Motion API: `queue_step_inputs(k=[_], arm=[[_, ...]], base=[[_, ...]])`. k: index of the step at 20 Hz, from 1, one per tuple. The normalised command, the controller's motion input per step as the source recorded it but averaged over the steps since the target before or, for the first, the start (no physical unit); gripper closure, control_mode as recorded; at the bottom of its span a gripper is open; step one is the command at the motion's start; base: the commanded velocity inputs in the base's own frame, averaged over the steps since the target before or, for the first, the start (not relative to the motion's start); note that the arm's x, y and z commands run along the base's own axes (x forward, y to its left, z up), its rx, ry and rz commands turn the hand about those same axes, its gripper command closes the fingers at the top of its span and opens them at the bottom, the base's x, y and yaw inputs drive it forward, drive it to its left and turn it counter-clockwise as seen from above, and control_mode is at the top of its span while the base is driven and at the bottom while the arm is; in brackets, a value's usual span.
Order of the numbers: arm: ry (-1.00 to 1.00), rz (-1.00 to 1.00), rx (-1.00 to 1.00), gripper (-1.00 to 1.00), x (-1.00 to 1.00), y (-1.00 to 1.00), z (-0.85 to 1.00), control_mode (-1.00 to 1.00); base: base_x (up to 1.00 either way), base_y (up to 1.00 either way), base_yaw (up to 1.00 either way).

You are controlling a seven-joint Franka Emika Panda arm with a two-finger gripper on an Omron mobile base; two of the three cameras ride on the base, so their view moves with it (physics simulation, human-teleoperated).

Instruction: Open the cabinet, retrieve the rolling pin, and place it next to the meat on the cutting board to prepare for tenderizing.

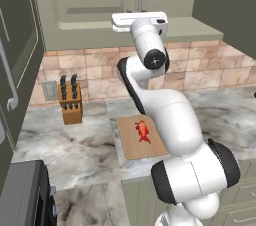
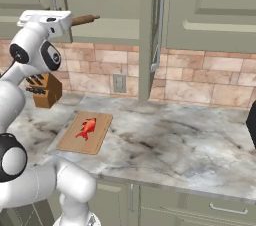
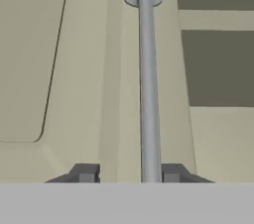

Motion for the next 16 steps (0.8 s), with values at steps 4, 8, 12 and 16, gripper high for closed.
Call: queue_step_inputs(k=[4,8,12,16], arm=[[0.0,0.02,0.02,1.0,0.0,-0.41,0.0,-1.0],[0.0,0.0,0.0,1.0,0.0,-0.29,0.0,-1.0],[0.01,-0.03,-0.03,1.0,0.0,0.01,-0.01,-1.0],[-0.02,-0.03,-0.04,1.0,-0.34,0.3,-0.07,-1.0]], base=[[0.0,0.0,0.0],[0.0,0.0,0.0],[0.0,0.0,0.0],[0.0,0.0,0.0]])
